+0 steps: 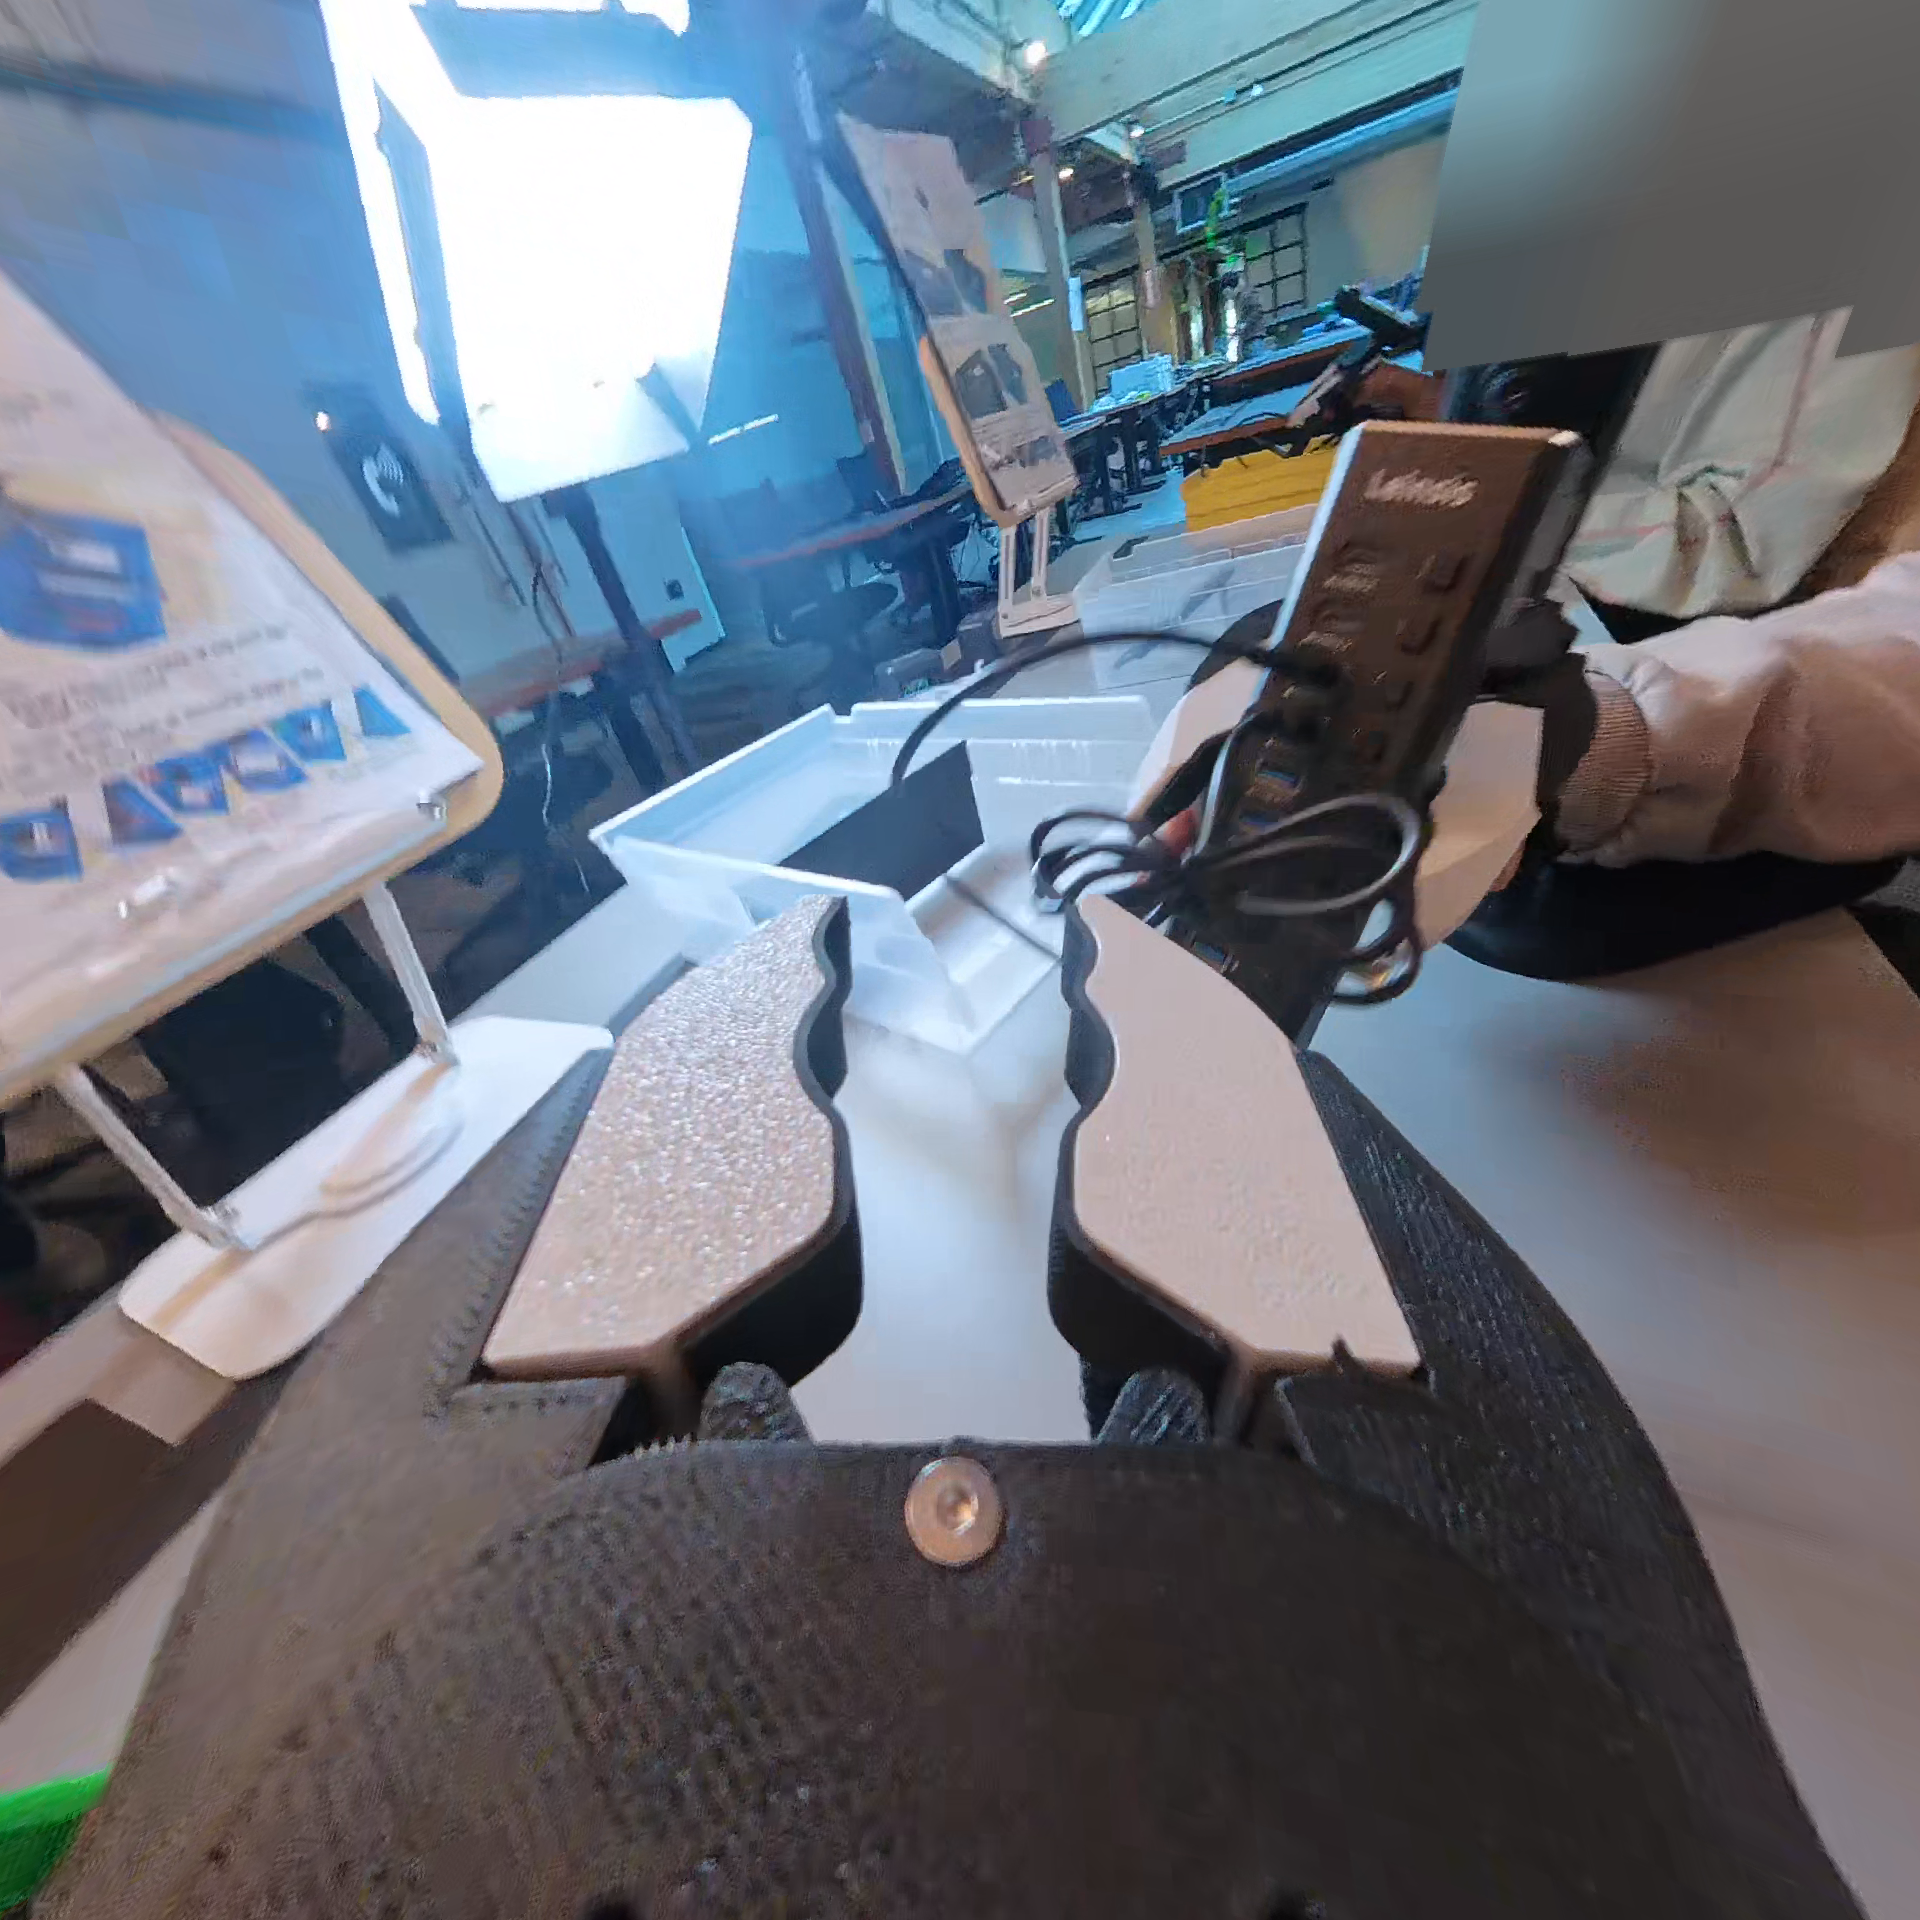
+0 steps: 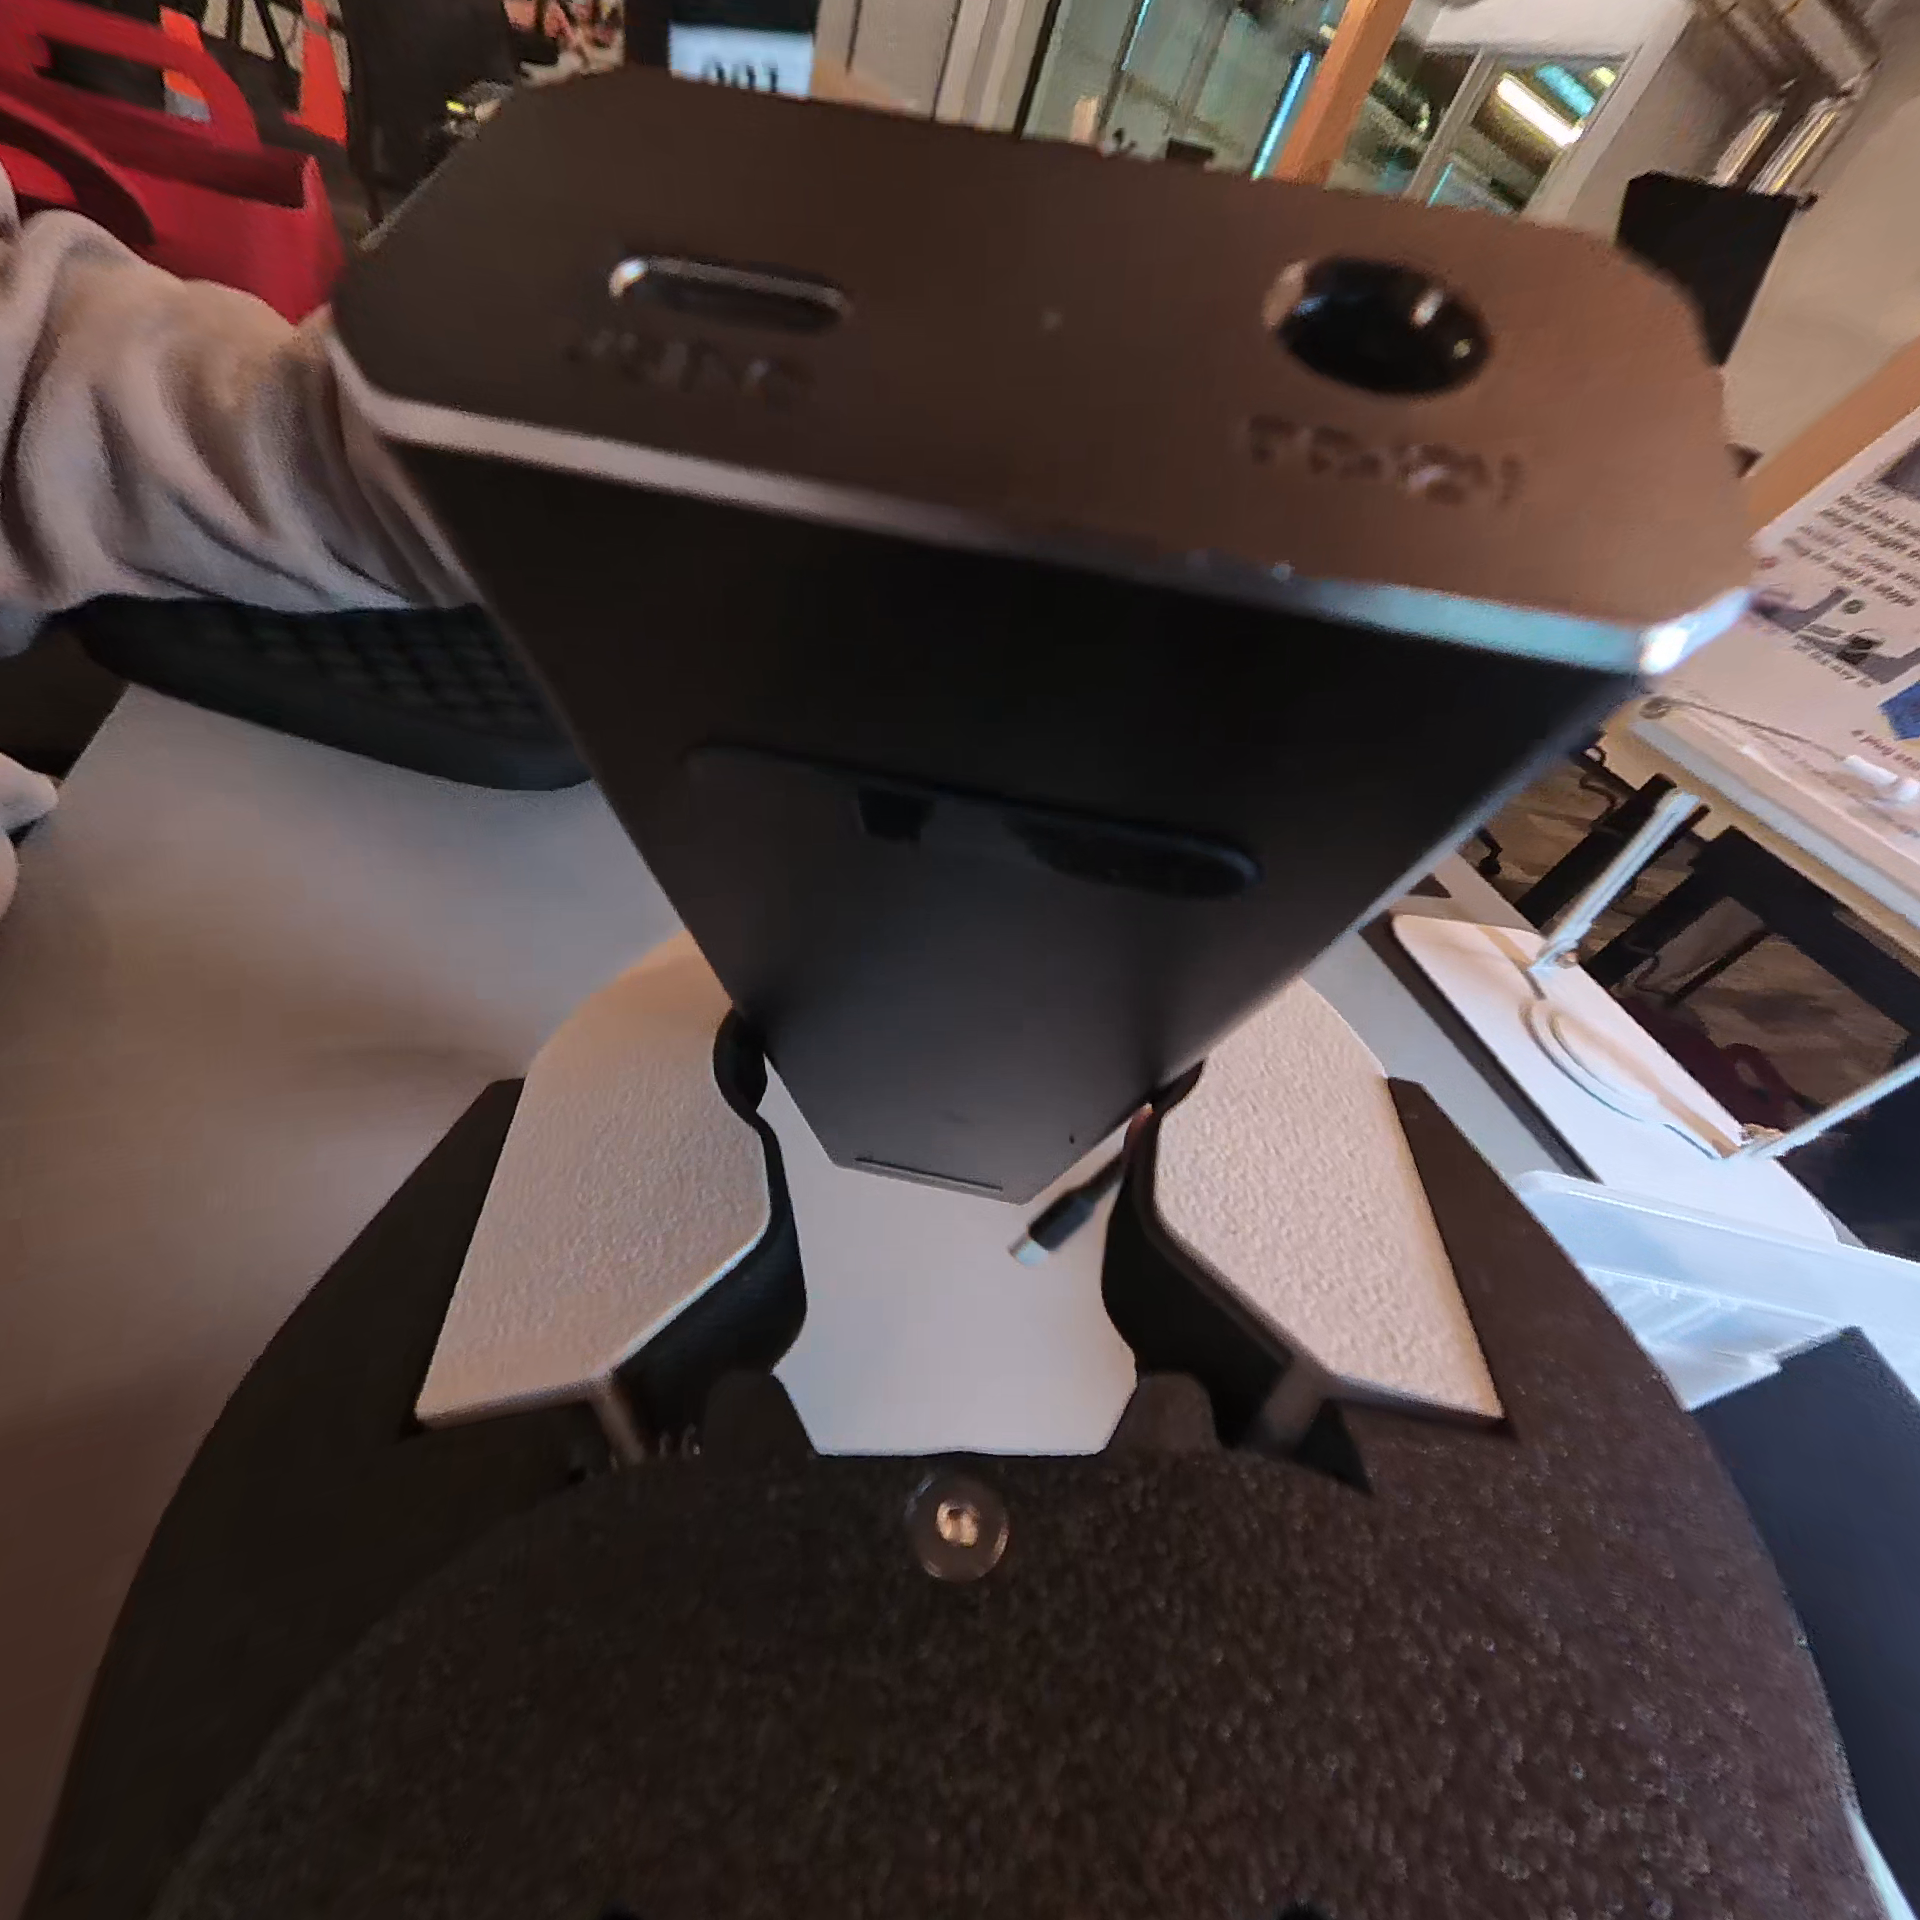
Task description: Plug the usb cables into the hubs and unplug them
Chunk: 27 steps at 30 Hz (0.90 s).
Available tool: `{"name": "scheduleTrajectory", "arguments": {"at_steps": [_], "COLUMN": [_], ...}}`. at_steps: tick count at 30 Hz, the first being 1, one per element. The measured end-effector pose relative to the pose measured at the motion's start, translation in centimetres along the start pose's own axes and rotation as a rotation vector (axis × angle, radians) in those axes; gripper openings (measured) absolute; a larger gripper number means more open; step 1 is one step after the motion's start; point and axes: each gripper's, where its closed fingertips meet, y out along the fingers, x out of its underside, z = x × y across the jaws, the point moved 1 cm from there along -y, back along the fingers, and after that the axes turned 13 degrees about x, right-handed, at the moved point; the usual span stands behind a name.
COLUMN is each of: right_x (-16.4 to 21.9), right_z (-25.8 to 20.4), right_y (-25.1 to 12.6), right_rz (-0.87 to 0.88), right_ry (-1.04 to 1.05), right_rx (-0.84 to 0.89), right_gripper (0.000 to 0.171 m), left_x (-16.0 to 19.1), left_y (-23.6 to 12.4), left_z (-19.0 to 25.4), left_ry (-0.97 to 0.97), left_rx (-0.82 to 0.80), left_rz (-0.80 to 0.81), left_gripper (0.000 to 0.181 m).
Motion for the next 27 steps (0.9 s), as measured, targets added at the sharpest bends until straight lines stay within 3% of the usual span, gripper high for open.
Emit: {"name": "scheduleTrajectory", "arguments": {"at_steps": [3,7,13,17,21,25,27], "right_x": [0.2,0.1,0.0,1.0,1.8,1.7,1.2], "right_z": [-0.5,0.1,4.6,5.9,4.2,2.6,2.3], "right_y": [0.5,0.8,0.9,1.7,3.1,3.9,3.8], "right_rz": [-0.018,-0.025,-0.062,-0.162,-0.234,-0.244,-0.213], "right_ry": [-0.008,-0.005,0.163,0.038,-0.071,-0.142,-0.162], "right_rx": [-0.016,0.045,0.338,0.481,0.484,0.468,0.443], "right_gripper": [0.071,0.071,0.071,0.071,0.071,0.072,0.072], "left_x": [-1.5,-1.7,-1.7,-1.9,-2.0,-1.2,-1.3], "left_y": [0.6,1.6,3.1,6.0,8.6,9.5,8.7], "left_z": [1.9,3.5,4.4,5.0,5.0,5.1,5.0], "left_ry": [0.110,0.120,0.108,0.018,0.068,0.249,0.200], "left_rx": [0.034,0.073,-0.007,-0.106,-0.168,-0.174,-0.132], "left_rz": [-0.028,-0.050,-0.039,-0.033,-0.046,-0.145,-0.137], "left_gripper": [0.036,0.036,0.032,0.038,0.051,0.036,0.036]}}
